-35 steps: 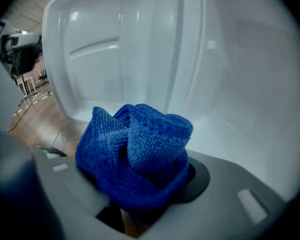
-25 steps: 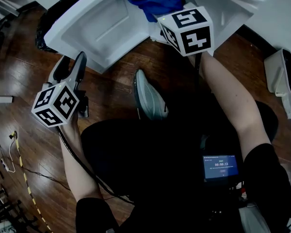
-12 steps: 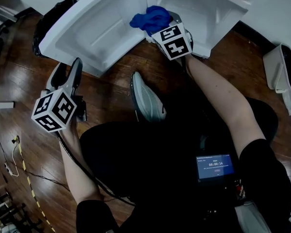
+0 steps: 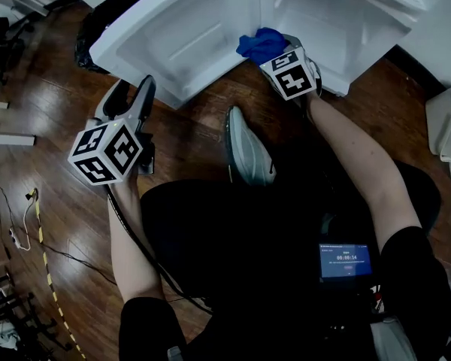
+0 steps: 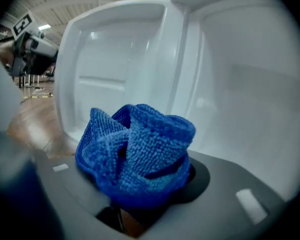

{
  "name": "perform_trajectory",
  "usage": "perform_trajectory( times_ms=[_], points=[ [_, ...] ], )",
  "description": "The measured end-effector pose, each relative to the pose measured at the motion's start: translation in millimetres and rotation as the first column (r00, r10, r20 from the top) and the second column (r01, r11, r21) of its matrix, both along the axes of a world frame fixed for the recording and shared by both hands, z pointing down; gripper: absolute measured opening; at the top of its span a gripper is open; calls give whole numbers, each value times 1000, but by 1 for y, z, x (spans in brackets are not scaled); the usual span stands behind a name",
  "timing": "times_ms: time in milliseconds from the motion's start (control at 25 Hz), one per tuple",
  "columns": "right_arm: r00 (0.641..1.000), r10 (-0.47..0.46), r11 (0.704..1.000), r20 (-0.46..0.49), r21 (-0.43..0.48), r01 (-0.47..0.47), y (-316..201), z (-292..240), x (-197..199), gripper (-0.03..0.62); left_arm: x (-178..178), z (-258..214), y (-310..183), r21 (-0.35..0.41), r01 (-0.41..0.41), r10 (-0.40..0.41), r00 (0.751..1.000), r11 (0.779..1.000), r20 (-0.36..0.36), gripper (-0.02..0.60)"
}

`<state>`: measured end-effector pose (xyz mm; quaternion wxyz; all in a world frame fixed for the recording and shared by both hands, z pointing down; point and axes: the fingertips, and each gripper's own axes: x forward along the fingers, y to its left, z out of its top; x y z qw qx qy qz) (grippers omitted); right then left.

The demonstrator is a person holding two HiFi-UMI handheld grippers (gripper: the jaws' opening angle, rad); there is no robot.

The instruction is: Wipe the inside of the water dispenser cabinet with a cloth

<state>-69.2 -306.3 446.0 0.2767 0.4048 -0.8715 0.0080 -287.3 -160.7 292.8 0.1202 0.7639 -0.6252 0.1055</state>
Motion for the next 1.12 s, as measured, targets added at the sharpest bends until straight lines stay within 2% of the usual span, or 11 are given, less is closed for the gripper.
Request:
perform_trajectory(
  times_ms=[160,320,400,480,600,680,760,880,960,1040,1120],
  points=[
    [979,-67,985,194,171,34,20,-107,-30,216,-2,-11,2,41,0,1,1000,999,-32,232],
    [919,-171,924,356,382,24,53,-235,-53,216,-10,-26,7,105,31,-22,996,994,-85,232],
    [892,-212,896,398,444,14,69,-280,-61,216,-15,-37,10,143,50,-32,992,988,-126,232],
    [880,-257,883,400,467,46,81,-299,-78,216,-23,-54,14,209,84,-45,981,974,-186,232],
    [876,-333,864,349,485,135,104,-301,-122,216,-51,-83,26,331,189,-64,933,924,-354,216],
    [863,-392,841,318,504,196,127,-301,-154,216,-73,-97,38,384,281,-70,874,879,-480,204],
    [850,-449,805,275,537,252,148,-299,-181,216,-92,-105,47,407,360,-77,820,840,-567,202],
    [845,-514,718,151,615,326,175,-288,-208,216,-109,-107,55,406,443,-101,765,800,-636,202],
    [846,-533,653,13,642,402,188,-262,-221,218,-115,-107,59,399,478,-110,737,782,-667,199],
    [819,-549,601,-166,603,525,194,-209,-236,218,-120,-107,64,389,504,-126,719,771,-683,193],
    [761,-565,588,-319,492,642,190,-144,-245,216,-123,-109,66,386,515,-126,708,766,-695,190]
  ],
)
